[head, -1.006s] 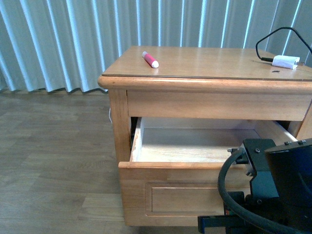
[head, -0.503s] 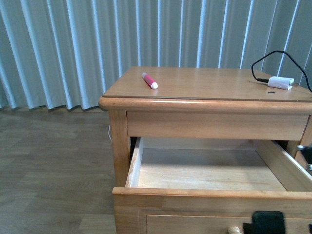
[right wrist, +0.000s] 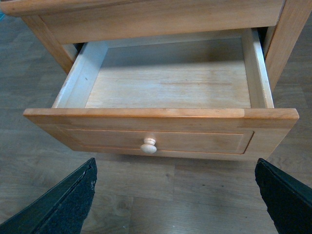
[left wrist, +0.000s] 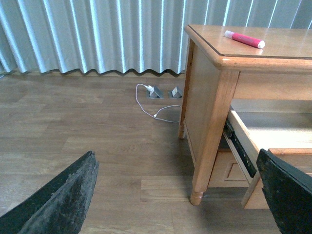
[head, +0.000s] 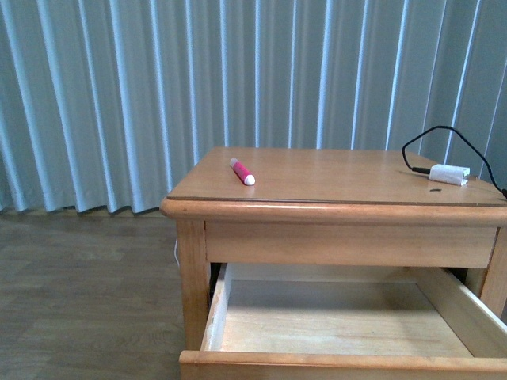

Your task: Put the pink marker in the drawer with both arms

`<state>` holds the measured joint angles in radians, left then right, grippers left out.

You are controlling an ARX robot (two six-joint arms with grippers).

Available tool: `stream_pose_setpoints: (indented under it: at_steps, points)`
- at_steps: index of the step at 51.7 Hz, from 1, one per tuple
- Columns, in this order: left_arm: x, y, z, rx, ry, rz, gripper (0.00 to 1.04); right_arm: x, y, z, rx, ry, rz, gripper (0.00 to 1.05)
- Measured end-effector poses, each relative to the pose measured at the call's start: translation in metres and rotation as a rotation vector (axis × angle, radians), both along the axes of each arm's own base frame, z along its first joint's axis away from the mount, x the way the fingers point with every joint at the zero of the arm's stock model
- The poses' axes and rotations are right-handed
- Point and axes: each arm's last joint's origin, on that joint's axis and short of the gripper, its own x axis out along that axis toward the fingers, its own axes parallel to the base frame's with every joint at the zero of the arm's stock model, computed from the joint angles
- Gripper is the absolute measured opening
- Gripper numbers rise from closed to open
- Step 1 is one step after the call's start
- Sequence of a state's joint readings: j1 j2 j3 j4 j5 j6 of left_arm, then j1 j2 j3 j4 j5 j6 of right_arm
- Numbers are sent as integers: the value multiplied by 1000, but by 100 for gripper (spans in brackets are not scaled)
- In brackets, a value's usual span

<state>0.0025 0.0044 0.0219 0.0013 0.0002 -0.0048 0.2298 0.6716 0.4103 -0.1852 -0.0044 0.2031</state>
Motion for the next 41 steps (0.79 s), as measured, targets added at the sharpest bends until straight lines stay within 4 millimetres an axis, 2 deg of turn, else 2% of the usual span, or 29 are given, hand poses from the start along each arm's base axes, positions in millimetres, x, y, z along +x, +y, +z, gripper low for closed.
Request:
stream_pose_setpoints:
  at_steps: [14, 21, 25, 28, 33, 37, 41]
  points:
    - [0, 0, 0, 0, 0, 0, 98, -2, -2, 2, -2, -18, -18, 96]
    - [2, -3, -3, -94, 34, 176, 98, -2, -2, 2, -2, -18, -18, 96]
    - [5, -8, -2, -80, 90, 206, 98, -2, -2, 2, -2, -19, -18, 96]
    - [8, -13, 5, -74, 108, 190, 98, -2, -2, 2, -2, -18, -18, 96]
    - [19, -25, 28, -72, 99, 115, 98, -2, -2, 2, -2, -19, -18, 96]
    - [33, -34, 45, -58, 83, 72, 98, -2, -2, 2, -2, -19, -18, 96]
    - [55, -43, 61, -28, 71, 25, 98, -2, -2, 2, -2, -19, -18, 96]
